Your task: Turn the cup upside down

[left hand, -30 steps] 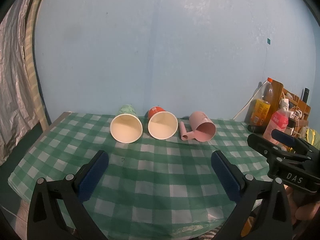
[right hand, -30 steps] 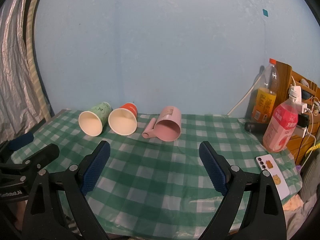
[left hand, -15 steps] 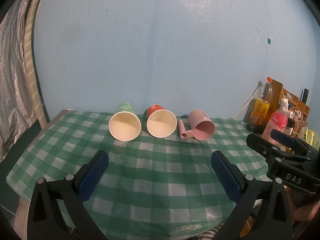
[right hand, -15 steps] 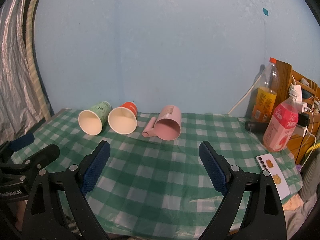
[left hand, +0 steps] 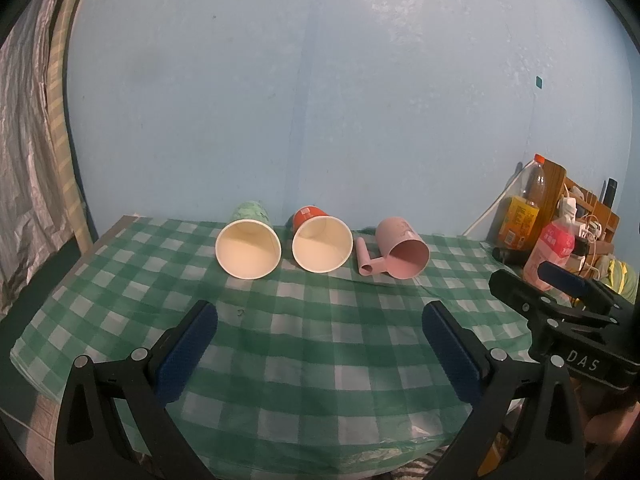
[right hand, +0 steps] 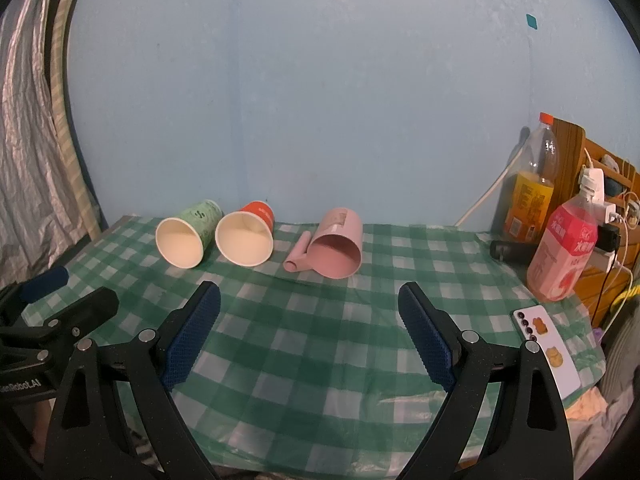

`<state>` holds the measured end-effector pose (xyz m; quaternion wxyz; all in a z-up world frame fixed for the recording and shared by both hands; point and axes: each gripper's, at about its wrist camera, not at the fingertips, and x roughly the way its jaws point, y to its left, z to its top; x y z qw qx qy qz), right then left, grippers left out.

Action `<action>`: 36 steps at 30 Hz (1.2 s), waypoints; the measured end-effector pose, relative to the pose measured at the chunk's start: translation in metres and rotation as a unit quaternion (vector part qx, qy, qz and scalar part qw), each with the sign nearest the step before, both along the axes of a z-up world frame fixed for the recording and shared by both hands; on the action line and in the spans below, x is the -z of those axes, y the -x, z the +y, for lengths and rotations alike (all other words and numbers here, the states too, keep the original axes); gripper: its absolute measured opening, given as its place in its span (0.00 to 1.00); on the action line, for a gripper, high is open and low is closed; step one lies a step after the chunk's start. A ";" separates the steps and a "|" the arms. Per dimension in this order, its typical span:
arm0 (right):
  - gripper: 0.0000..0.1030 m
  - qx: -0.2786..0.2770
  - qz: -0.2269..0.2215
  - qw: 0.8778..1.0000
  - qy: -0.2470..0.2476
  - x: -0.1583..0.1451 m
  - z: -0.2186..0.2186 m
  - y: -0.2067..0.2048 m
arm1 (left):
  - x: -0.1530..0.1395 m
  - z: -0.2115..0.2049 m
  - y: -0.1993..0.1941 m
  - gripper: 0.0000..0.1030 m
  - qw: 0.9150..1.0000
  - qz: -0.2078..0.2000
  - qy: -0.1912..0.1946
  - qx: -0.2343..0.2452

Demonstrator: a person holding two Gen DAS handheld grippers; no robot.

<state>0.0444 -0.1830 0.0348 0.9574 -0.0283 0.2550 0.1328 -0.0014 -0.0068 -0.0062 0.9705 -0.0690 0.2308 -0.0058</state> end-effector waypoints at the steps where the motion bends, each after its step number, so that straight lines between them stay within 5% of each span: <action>1: 0.87 0.000 0.001 1.000 0.000 0.000 0.001 -0.002 | 0.001 -0.001 0.000 1.00 1.000 0.002 0.001 0.000; 11: 0.87 0.001 0.008 1.000 -0.004 -0.002 -0.004 -0.012 | -0.001 -0.008 -0.013 1.00 1.000 0.023 0.012 0.000; 24: 0.87 0.011 0.020 1.000 -0.017 -0.026 -0.045 -0.052 | -0.029 -0.019 -0.077 1.00 0.995 0.089 0.006 0.037; 36: 0.87 -0.011 0.100 0.991 -0.089 -0.034 -0.071 -0.119 | -0.046 -0.051 -0.159 1.00 0.984 0.161 -0.015 0.072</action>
